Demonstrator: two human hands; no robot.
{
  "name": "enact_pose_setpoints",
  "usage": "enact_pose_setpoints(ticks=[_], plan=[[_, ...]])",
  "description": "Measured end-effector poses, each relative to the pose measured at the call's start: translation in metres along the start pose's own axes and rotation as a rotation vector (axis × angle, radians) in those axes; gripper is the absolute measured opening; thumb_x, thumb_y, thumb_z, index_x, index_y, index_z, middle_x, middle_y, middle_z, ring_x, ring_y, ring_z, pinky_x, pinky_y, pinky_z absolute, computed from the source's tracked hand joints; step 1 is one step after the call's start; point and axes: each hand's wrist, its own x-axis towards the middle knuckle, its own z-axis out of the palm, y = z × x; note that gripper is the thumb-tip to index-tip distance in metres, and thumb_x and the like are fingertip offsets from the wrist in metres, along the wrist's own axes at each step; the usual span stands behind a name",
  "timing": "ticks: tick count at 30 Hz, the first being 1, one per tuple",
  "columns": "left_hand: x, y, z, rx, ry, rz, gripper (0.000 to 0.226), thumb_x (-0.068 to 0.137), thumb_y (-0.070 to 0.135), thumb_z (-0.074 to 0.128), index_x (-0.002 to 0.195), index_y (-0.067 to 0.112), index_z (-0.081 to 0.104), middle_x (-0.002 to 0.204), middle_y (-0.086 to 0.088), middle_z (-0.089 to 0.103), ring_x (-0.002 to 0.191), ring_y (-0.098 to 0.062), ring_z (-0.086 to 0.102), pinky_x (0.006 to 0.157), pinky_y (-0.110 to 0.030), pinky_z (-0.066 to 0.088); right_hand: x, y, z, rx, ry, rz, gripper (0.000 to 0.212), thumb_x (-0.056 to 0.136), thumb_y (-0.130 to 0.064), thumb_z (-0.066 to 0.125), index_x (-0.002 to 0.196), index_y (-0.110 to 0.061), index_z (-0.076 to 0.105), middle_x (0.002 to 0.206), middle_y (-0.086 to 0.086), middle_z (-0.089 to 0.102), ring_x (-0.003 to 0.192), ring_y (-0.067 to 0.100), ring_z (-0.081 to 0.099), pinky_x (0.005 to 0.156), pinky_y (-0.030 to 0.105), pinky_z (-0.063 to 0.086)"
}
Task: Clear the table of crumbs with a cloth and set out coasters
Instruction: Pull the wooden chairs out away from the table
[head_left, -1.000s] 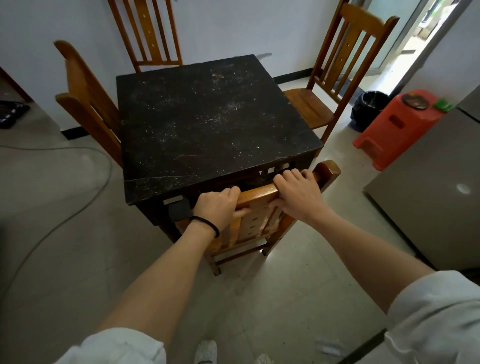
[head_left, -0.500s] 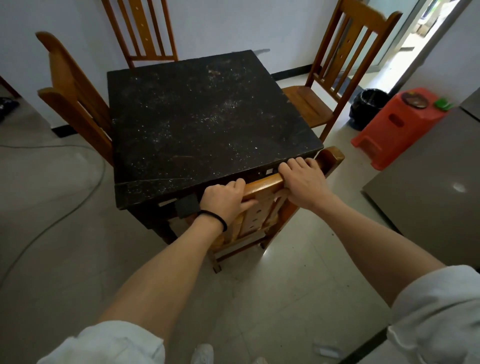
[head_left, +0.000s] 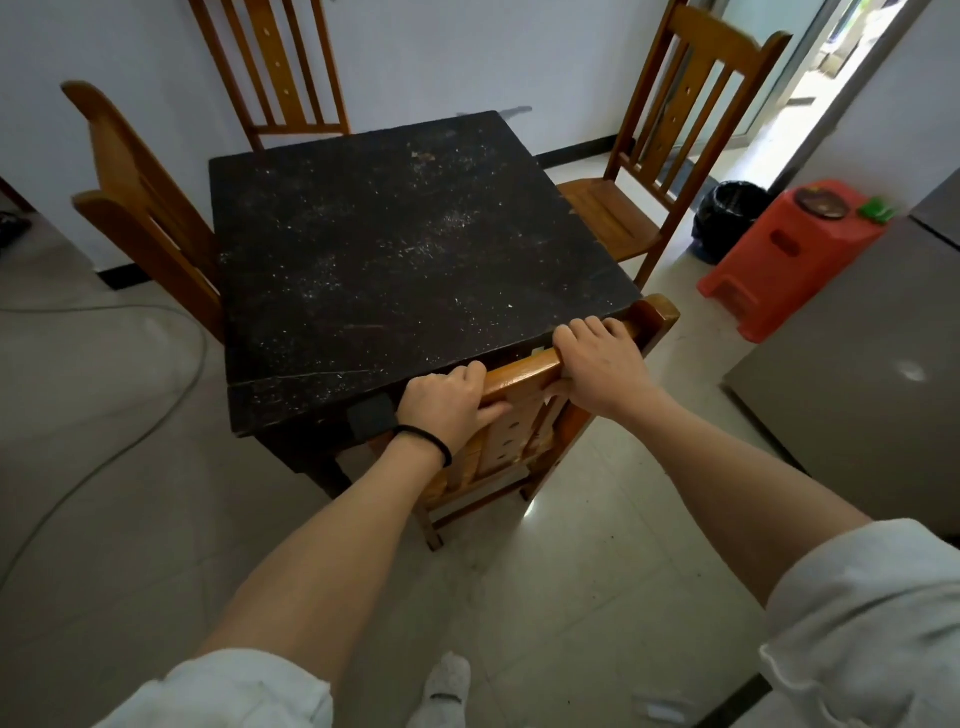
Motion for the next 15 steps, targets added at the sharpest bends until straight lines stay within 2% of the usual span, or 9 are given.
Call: enact_pose_setpoints(ticks=[5, 12, 15], plan=[[-0.006, -0.006, 0.0, -0.028, -0.018, 0.033, 0.047, 0.089, 0.061, 0.039, 0.105, 0.019, 0.047, 0.095, 0.002, 0.064, 0.078, -0.015, 0.063, 0.062, -0.025, 0.04, -0.005, -0.009, -0.002, 0.026, -0.002, 0.031, 0.046, 0.08, -0.042, 0.064, 0.115, -0.019, 0.047, 0.122, 0.003, 0.054, 0.119, 0.023, 0.046, 0.109, 0.042, 0.029], [-0.017, -0.026, 0.0, -0.022, -0.032, 0.062, 0.047, 0.088, 0.062, 0.038, 0.105, 0.019, 0.048, 0.095, 0.002, 0.064, 0.077, -0.016, 0.064, 0.064, -0.028, 0.046, -0.01, -0.027, 0.003, 0.029, 0.005, 0.027, 0.048, 0.081, -0.049, 0.06, 0.116, -0.02, 0.046, 0.121, 0.002, 0.053, 0.119, 0.022, 0.045, 0.11, 0.044, 0.027], [-0.017, -0.026, -0.004, -0.047, -0.045, 0.055, 0.043, 0.088, 0.062, 0.039, 0.102, 0.021, 0.047, 0.093, 0.004, 0.063, 0.071, -0.012, 0.059, 0.06, -0.025, 0.042, -0.012, -0.03, 0.002, 0.033, -0.015, 0.041, 0.049, 0.081, -0.049, 0.061, 0.118, -0.019, 0.046, 0.124, 0.003, 0.053, 0.121, 0.023, 0.044, 0.11, 0.045, 0.026]])
